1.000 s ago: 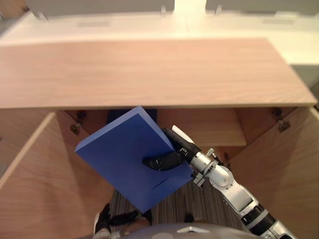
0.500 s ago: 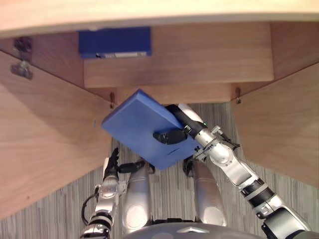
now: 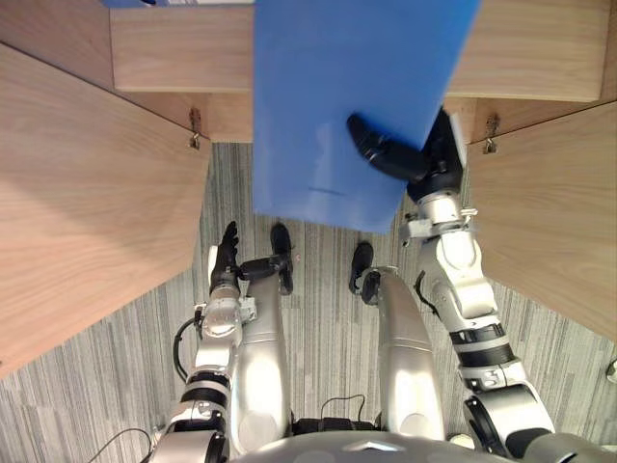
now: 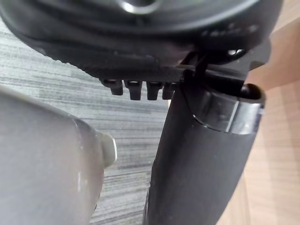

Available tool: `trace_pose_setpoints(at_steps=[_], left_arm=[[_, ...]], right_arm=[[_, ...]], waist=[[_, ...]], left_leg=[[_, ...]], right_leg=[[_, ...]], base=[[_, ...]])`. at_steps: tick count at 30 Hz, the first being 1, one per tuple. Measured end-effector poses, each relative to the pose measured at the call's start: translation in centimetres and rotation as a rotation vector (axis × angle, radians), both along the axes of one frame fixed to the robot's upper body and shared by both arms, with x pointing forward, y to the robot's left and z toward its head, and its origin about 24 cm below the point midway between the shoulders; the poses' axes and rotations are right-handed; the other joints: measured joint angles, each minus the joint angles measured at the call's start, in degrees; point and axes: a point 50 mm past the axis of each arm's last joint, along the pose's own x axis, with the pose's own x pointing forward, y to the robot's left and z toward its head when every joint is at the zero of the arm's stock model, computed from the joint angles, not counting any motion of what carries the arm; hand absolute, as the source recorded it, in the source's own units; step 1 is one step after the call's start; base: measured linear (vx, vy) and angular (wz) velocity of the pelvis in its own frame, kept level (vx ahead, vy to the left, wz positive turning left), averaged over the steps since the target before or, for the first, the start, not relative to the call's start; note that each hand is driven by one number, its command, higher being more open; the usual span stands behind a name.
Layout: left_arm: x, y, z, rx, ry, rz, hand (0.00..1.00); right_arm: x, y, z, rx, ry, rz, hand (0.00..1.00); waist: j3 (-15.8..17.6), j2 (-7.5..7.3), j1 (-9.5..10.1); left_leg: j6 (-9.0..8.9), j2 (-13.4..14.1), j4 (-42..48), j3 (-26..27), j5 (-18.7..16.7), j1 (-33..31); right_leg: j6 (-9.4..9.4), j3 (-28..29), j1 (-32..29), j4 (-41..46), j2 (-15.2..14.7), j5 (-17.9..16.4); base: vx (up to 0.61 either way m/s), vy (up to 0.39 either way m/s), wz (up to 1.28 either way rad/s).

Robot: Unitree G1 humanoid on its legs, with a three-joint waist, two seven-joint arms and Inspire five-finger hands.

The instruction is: Walk over to the cabinet, pick up the folder, carry it to the office cabinet, place the folder inside the office cabinet, then close the office cabinet door

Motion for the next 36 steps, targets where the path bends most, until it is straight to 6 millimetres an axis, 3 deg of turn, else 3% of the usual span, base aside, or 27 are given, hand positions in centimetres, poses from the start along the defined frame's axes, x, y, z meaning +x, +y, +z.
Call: trace_pose_setpoints(at_steps=[8, 23, 28, 29, 36], left_arm=[[-0.1, 0.7, 0.0, -0.026, -0.003, 0.061, 1.00], [-0.6, 0.5, -0.7, -0.128, 0.018, 0.197, 1.00], [-0.7, 0.4, -0.9, -0.147, 0.028, 0.222, 1.00], [-0.7, 0.4, -1.0, -0.154, 0.031, 0.227, 1.00], [-1.1, 0.2, -1.8, -0.167, 0.070, 0.243, 1.00]], right_arm=[[2.1, -3.5, 1.5, 0.338, 0.027, -0.111, 0.00], [4.9, -5.0, 3.9, 0.861, 0.093, -0.173, 0.00], [5.4, -5.6, 4.4, 0.947, 0.104, -0.208, 0.00], [5.4, -5.7, 4.6, 0.973, 0.106, -0.207, 1.00], [5.6, -6.3, 4.7, 1.081, 0.125, -0.229, 1.00]], waist=[[0.04, -0.07, 0.35], [0.01, -0.12, 0.97], [-0.03, -0.15, 0.93], [-0.07, -0.17, 0.92], [-0.49, -0.27, 0.96]], left_leg=[[-0.24, -0.01, 0.02, -0.43, 0.70, -1.93], [-1.03, -0.77, -3.20, -1.80, 2.97, -2.26], [-1.19, -1.14, -4.97, -2.10, 4.33, -1.95], [-1.16, -1.22, -5.62, -2.21, 4.85, -1.90], [-0.21, -2.00, -10.23, -1.38, 6.83, 0.15]], right_leg=[[-0.08, -0.62, -1.67, 0.37, -0.20, 0.00], [-0.44, -2.42, -1.62, -1.55, -0.56, 0.49], [-0.78, -2.88, -1.62, -2.23, -0.73, 1.03], [-0.90, -3.08, -1.62, -2.64, -0.73, 1.28], [-1.22, -3.90, -0.39, -4.68, -1.60, 2.18]], base=[[0.00, -0.003, 0.03], [0.02, 0.008, 0.05], [0.00, 0.016, 0.06], [-0.02, 0.018, 0.06], [0.00, 0.013, 0.11]])
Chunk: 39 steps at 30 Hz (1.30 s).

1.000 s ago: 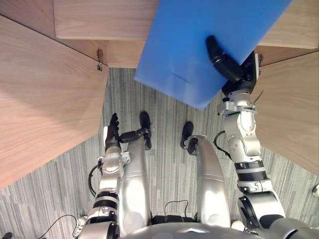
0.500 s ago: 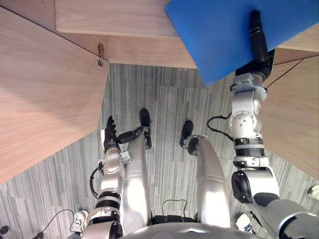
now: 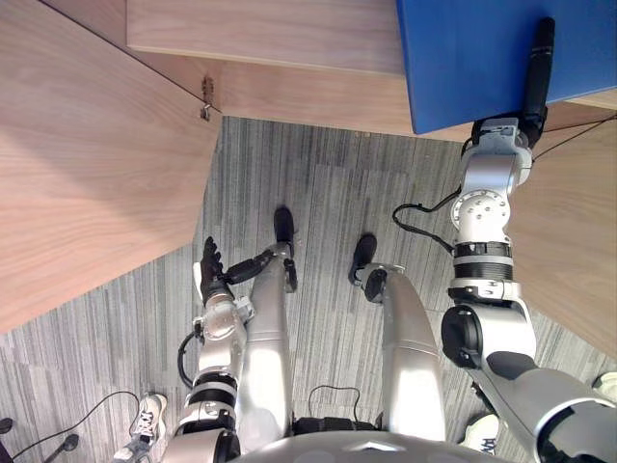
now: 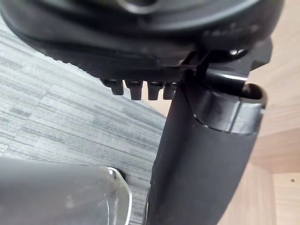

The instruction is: Walk over to the cabinet, pick up the folder, carry it to the office cabinet, place the folder inside the office cabinet, then close the office cabinet door

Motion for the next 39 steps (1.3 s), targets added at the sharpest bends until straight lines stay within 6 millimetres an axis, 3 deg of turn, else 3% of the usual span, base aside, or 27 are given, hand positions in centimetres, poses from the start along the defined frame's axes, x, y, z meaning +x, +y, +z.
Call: trace_pose_setpoints(at_steps=[8, 11, 13, 17, 39], left_arm=[[0.0, -0.4, -0.1, -0.006, 0.003, -0.020, 1.00], [0.0, -0.5, -0.1, -0.005, 0.003, -0.023, 1.00], [-0.1, -0.5, -0.2, -0.005, 0.011, -0.028, 1.00], [0.0, -0.9, -0.2, -0.002, 0.015, -0.044, 1.00], [0.1, -1.1, -0.1, -0.008, 0.006, -0.078, 1.00]], right_arm=[[-0.3, -0.3, 0.3, 0.026, 0.003, -0.018, 1.00], [-0.4, -0.8, 2.5, -0.005, -0.063, -0.034, 1.00], [-0.7, -0.8, 5.1, -0.035, -0.155, -0.039, 1.00], [-0.8, -0.4, 6.9, -0.076, -0.216, -0.032, 1.00], [0.6, -1.2, 8.1, -0.237, -0.190, 0.008, 1.00]], waist=[[-0.03, 0.04, -0.05], [-0.04, 0.05, -0.03], [-0.04, 0.05, -0.02], [-0.21, 0.10, 0.01], [-0.51, 0.22, -0.17]], left_leg=[[0.62, -0.39, -2.30, 0.76, 0.95, 1.25], [0.52, -0.59, -3.18, 1.40, 1.23, 1.54], [0.65, -0.65, -3.35, 1.52, 1.69, 1.68], [0.62, -0.83, -3.94, 1.67, 1.75, 2.65], [0.62, -1.49, -5.19, 1.61, 1.71, 3.17]], right_leg=[[0.25, -0.15, 0.99, -1.78, -0.46, 0.77], [0.31, -0.16, 1.01, -2.04, -0.93, 0.87], [0.33, -0.18, 1.13, -2.35, -1.02, 0.89], [0.35, -0.24, 2.18, -3.11, -1.15, 0.89], [0.41, -1.07, 3.25, -4.30, -1.72, 0.84]], base=[[0.01, 0.032, 0.03], [0.01, 0.033, 0.06], [0.02, 0.011, 0.01], [0.05, 0.022, 0.03], [0.01, 0.014, 0.01]])
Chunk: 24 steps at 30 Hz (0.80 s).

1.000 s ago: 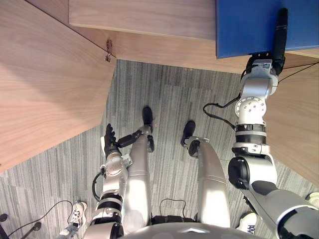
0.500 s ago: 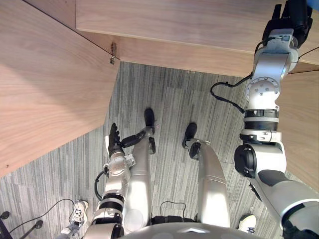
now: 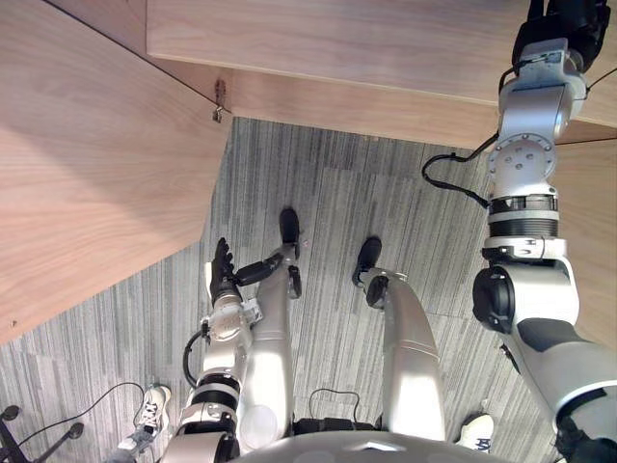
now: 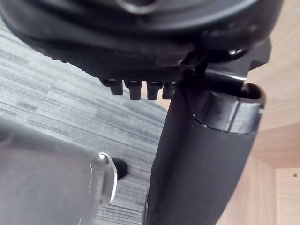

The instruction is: Walk over to the cabinet, pick up the folder, carry it to the office cabinet, place the folder inside the office cabinet, then close the office cabinet door

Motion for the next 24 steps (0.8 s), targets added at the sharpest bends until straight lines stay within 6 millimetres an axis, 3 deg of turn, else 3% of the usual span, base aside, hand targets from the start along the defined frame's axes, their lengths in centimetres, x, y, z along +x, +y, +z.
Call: trace_pose_setpoints(at_steps=[3, 13, 24], left_arm=[[0.0, 0.1, 0.0, 0.003, 0.000, -0.005, 1.00], [0.1, 0.0, 0.0, 0.018, -0.004, -0.077, 1.00], [0.0, 0.0, -0.1, 0.031, 0.004, -0.126, 1.00]], right_arm=[[0.2, -0.9, -0.4, -0.038, 0.026, 0.005, 1.00], [-0.5, -3.4, -1.2, -0.392, 0.052, -0.045, 1.00], [-1.0, -4.3, -3.8, -0.512, 0.098, -0.040, 1.00]], waist=[[0.00, 0.00, 0.03], [0.00, -0.01, -0.63], [-0.05, -0.06, -0.50]], left_leg=[[0.01, -0.07, 0.05, -0.01, 0.00, -0.13], [0.10, 0.09, 0.28, 0.16, -0.07, -0.07], [0.13, 0.50, 0.21, 0.41, -0.44, 0.67]], right_leg=[[0.02, -0.06, 0.01, -0.19, -0.07, 0.01], [0.47, -0.04, 0.43, -0.95, 0.04, 0.31], [0.71, 0.06, 1.45, -1.87, 0.47, 0.50]], base=[[0.00, 0.000, 0.00], [0.00, 0.000, 0.00], [0.00, 0.002, -0.01]])
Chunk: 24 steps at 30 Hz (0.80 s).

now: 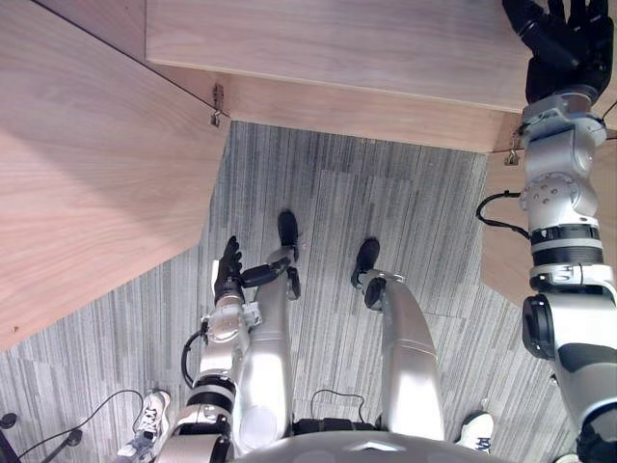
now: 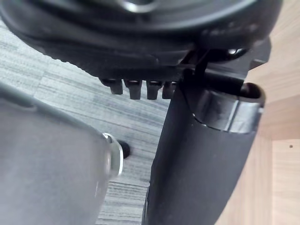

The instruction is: Walk over to the cabinet, pick up the folder, carry it to the office cabinet, place the folder inside the office cabinet, then close the office cabinet door

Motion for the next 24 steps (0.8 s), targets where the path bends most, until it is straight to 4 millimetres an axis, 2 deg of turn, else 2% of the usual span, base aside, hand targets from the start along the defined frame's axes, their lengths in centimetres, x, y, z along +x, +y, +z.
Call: trace_pose_setpoints(at_steps=[3, 5, 7, 8, 11, 19, 24], left_arm=[[-0.1, 0.0, 0.0, 0.000, 0.001, -0.009, 1.00], [-0.3, 0.2, -0.1, 0.010, 0.002, -0.013, 1.00], [-0.5, 0.3, -0.2, 0.031, 0.005, -0.020, 1.00], [-0.6, 0.4, -0.3, 0.045, 0.005, -0.028, 1.00], [-1.1, 0.7, -0.6, 0.075, 0.018, -0.038, 1.00], [-1.5, 0.9, -0.5, 0.110, 0.012, -0.079, 1.00], [-1.8, 1.1, -0.7, 0.110, 0.019, -0.096, 1.00]], right_arm=[[-0.8, -0.2, -0.4, -0.175, 0.025, -0.034, 1.00], [-1.8, 0.0, -0.6, -0.396, 0.038, -0.078, 1.00], [-2.3, 0.4, -0.8, -0.539, 0.048, -0.099, 1.00], [-2.5, 0.7, -1.0, -0.681, 0.061, -0.125, 1.00], [-2.6, 1.5, -1.7, -0.908, 0.090, -0.156, 1.00], [-2.6, 2.2, -2.8, -1.308, 0.146, -0.204, 1.00], [-2.5, 2.8, -3.6, -1.375, 0.170, -0.132, 1.00]], waist=[[0.00, 0.00, 0.07], [0.00, 0.00, -0.08], [0.00, -0.01, -0.30], [0.00, -0.01, -0.46], [-0.17, -0.32, -0.45], [-0.36, -0.68, -0.04], [-0.74, -1.35, 0.02]], left_leg=[[-0.01, 0.09, 0.01, 0.09, -0.22, 0.00], [-0.02, 0.14, 0.01, 0.08, -0.38, 0.01], [-0.03, 0.15, -0.02, 0.09, -0.43, 0.10], [-0.02, 0.15, -0.13, 0.09, -0.46, 0.35], [-0.01, 0.14, -0.60, 0.44, -0.48, 0.93], [-0.02, 0.18, -1.08, 0.77, -0.47, 1.57], [-0.02, 0.18, -1.76, 1.23, -0.47, 2.40]], right_leg=[[0.02, 0.08, 0.04, -0.07, 0.09, 0.01], [0.06, 0.12, 0.14, -0.27, 0.15, 0.02], [0.07, 0.09, 0.31, -0.45, 0.17, 0.02], [0.10, 0.09, 0.56, -0.60, 0.17, 0.02], [0.12, 0.22, 0.88, -1.03, 0.20, 0.02], [0.28, 0.23, 1.60, -1.56, 0.22, 0.11], [0.36, 0.46, 2.08, -2.14, 0.22, 0.16]], base=[[0.02, 0.007, -0.02], [0.04, 0.016, -0.02], [0.00, 0.000, 0.00], [0.00, 0.000, 0.00], [0.00, 0.000, 0.00], [0.02, 0.008, 0.00], [0.00, 0.000, 0.00]])
